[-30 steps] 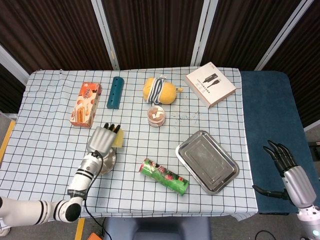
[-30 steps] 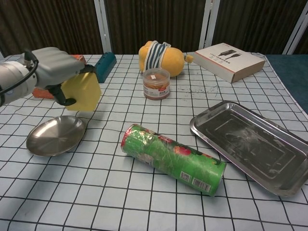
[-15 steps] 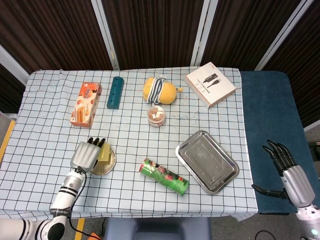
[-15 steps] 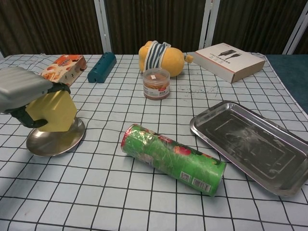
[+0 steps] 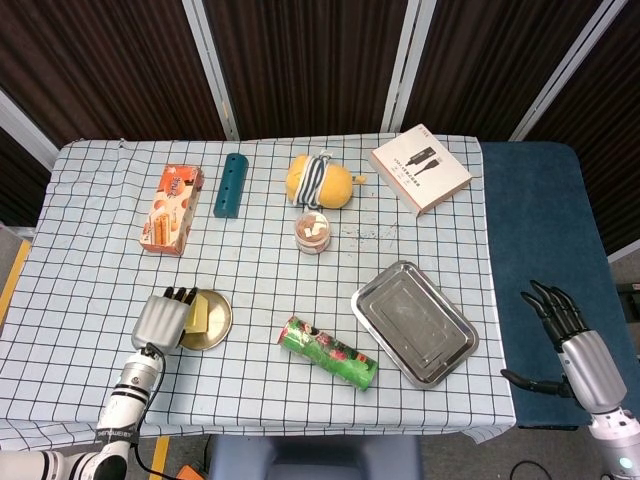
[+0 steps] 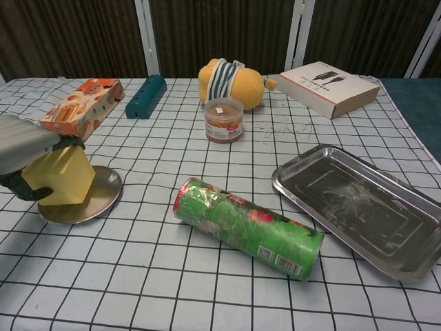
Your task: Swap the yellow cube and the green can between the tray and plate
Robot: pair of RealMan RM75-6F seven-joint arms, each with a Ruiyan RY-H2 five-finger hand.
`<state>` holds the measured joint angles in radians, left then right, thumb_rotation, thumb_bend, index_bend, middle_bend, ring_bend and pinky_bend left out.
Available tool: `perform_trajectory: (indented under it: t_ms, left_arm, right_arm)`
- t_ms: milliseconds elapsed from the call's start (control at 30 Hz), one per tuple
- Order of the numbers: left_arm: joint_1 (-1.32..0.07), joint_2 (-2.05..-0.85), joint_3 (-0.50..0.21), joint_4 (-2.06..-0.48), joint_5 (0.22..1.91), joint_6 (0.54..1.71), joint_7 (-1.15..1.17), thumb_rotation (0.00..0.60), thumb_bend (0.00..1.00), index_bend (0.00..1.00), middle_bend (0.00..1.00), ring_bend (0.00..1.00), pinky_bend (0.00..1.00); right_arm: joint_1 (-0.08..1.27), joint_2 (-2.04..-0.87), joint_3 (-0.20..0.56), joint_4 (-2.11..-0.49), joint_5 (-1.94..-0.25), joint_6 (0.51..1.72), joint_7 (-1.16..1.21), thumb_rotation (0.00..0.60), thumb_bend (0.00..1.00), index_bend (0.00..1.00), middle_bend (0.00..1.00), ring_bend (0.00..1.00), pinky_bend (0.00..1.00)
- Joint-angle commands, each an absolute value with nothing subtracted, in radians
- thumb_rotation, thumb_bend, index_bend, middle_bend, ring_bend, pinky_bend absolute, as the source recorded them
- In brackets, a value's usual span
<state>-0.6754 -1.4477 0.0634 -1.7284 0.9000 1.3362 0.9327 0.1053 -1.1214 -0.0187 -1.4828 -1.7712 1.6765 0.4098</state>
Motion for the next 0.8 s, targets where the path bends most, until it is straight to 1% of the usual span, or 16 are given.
perform_trajectory:
  t_ms: [33,100,167,200,267,333,400,500,600,700,800]
  left_arm:
    - [-0.672,-1.451,0.062,-1.726,0.902,1.338,0.936,0.6,0.45,0.38,0.49,0.53,0.7]
    - [-0.667,-1.457,0.06,-1.724,0.909,1.34,0.941,0.6,0.45,0.32,0.45,0.48,0.7]
    - [-0.659,-1.46,0.057,-1.727,0.923,1.349,0.938,0.6,0.45,0.22,0.38,0.43,0.7]
    - [-0.654,-1.461,0.055,-1.73,0.927,1.352,0.935,0.6,0.45,0.18,0.36,0.42,0.7]
    - [-0.649,-1.46,0.05,-1.734,0.931,1.352,0.933,0.6,0.44,0.08,0.29,0.38,0.7]
    - [-0.645,-1.458,0.046,-1.739,0.924,1.349,0.942,0.6,0.43,0.02,0.23,0.33,0.66]
    - [-0.643,-1.455,0.04,-1.746,0.907,1.343,0.955,0.6,0.41,0.0,0.15,0.25,0.57]
    - [-0.638,-1.451,0.028,-1.76,0.882,1.338,0.962,0.6,0.41,0.0,0.05,0.15,0.4]
    - [-0.633,-1.443,0.022,-1.772,0.863,1.334,0.968,0.6,0.41,0.0,0.01,0.1,0.3]
    - [-0.629,-1.435,0.018,-1.781,0.852,1.327,0.966,0.6,0.4,0.0,0.0,0.03,0.23]
    - [-0.623,-1.42,0.011,-1.805,0.837,1.323,0.96,0.6,0.4,0.0,0.0,0.0,0.18]
  right_arm:
    - [0.106,-1.121,-0.02,-1.483,-1.772,1.675,0.409,0.6,0.1,0.0,0.0,0.0,0.01]
    - [0.107,-1.121,-0.023,-1.484,-1.776,1.671,0.406,0.6,0.1,0.0,0.0,0.0,0.01]
    - [0.108,-1.122,-0.022,-1.485,-1.775,1.67,0.404,0.6,0.1,0.0,0.0,0.0,0.01]
    - [0.108,-1.122,-0.022,-1.485,-1.774,1.668,0.403,0.6,0.1,0.0,0.0,0.0,0.01]
    - [0.109,-1.122,-0.023,-1.486,-1.774,1.666,0.402,0.6,0.1,0.0,0.0,0.0,0.01]
    - [0.11,-1.122,-0.025,-1.485,-1.777,1.665,0.401,0.6,0.1,0.0,0.0,0.0,0.01]
    - [0.11,-1.121,-0.027,-1.486,-1.78,1.664,0.4,0.6,0.1,0.0,0.0,0.0,0.01]
    - [0.111,-1.121,-0.028,-1.485,-1.78,1.663,0.4,0.6,0.1,0.0,0.0,0.0,0.01]
    - [0.11,-1.121,-0.026,-1.486,-1.776,1.665,0.401,0.6,0.1,0.0,0.0,0.0,0.01]
    - [0.109,-1.122,-0.023,-1.486,-1.773,1.67,0.402,0.6,0.1,0.0,0.0,0.0,0.01]
    - [0.107,-1.123,-0.023,-1.486,-1.773,1.674,0.403,0.6,0.1,0.0,0.0,0.0,0.01]
